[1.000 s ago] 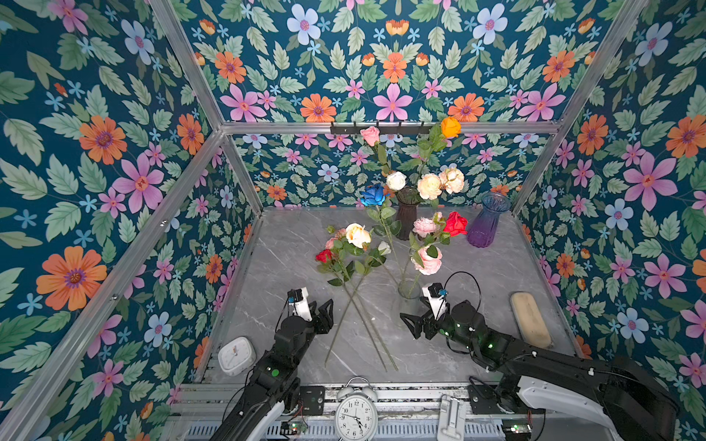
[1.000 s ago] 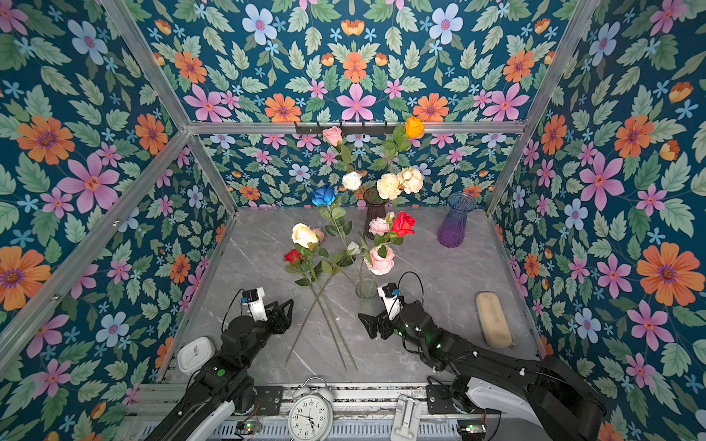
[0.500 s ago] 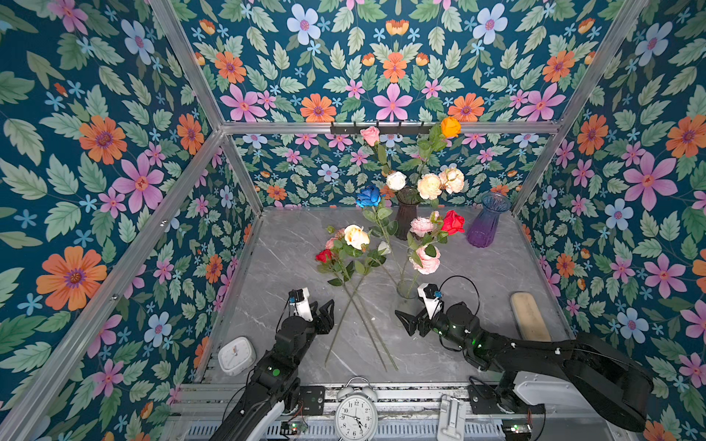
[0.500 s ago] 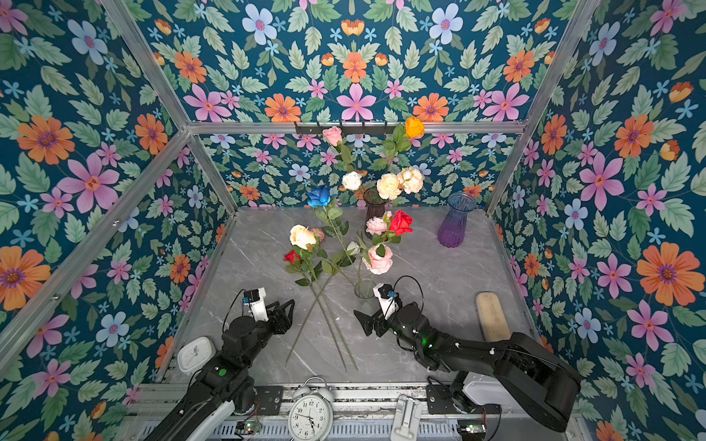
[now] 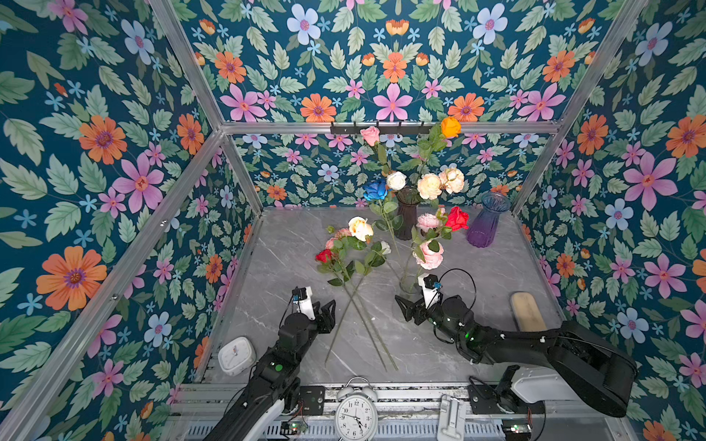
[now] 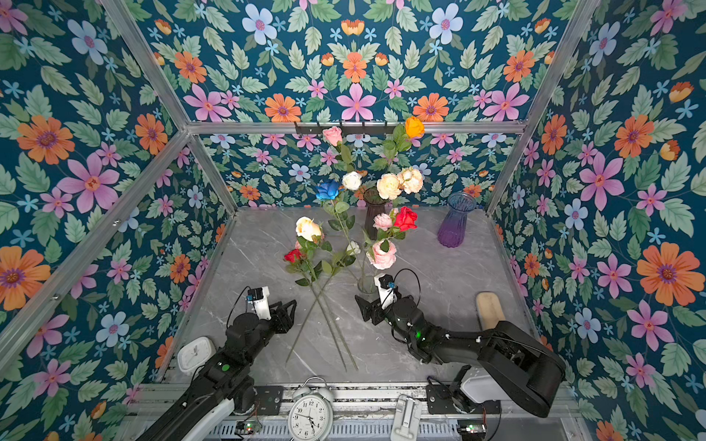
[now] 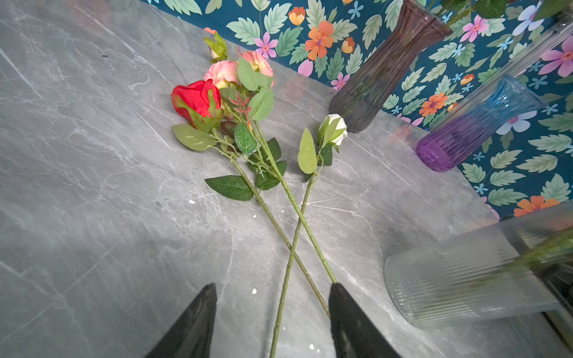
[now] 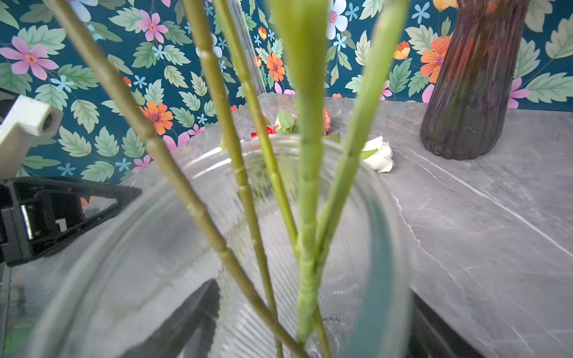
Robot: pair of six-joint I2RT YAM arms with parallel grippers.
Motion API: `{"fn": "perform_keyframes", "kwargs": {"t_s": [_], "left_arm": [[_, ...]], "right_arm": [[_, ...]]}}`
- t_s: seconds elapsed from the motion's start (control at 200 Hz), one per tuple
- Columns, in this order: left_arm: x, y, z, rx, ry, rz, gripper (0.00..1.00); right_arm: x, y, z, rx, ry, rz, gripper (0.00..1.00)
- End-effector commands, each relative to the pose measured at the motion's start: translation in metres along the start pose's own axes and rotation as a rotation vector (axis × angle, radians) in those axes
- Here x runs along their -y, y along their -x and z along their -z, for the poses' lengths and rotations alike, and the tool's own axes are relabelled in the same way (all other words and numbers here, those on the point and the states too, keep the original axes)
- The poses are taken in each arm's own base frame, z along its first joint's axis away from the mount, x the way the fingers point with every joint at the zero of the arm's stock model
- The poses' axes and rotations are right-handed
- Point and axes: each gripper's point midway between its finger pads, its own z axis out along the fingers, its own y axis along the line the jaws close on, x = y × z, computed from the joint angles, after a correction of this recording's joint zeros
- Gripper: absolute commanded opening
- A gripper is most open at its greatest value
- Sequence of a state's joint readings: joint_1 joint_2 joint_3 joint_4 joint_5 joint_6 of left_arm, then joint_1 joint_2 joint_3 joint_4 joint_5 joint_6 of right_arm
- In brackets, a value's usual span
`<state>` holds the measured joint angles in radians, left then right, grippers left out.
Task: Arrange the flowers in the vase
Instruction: 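Lift the clear glass vase of roses off the table with the right gripper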
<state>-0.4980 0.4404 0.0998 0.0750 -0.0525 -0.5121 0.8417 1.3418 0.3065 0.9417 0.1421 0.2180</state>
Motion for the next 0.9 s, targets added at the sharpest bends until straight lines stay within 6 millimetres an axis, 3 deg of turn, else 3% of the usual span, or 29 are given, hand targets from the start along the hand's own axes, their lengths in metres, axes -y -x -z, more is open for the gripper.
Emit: {"fn": "perform_keyframes", "kwargs": {"t_s": [0.0,0.24,0.38,0.62,0.896], "left_arm": [[0.006,0.007,0.001,0.022,-0.024,-0.015,0.61],[0.006,0.008,0.002,0.031,-0.027,-0.014,0.61],[0.006,0.007,0.002,0.029,-0.031,-0.014,0.61],[0.007,0.007,0.002,0.028,-0.034,-0.015,0.61],[0.008,0.008,0.004,0.039,-0.041,-0.014,0.61]], "right_arm": [[0.004,0.013,0.0,0.056,-0.032,-0.017,0.85],[0.01,0.018,0.002,0.056,-0.07,0.018,0.84],[0.026,0.023,0.005,0.056,-0.119,0.027,0.83],[0.074,0.04,0.012,0.06,-0.231,0.035,0.83],[0.139,0.062,0.003,0.093,-0.361,-0.004,0.81]]}}
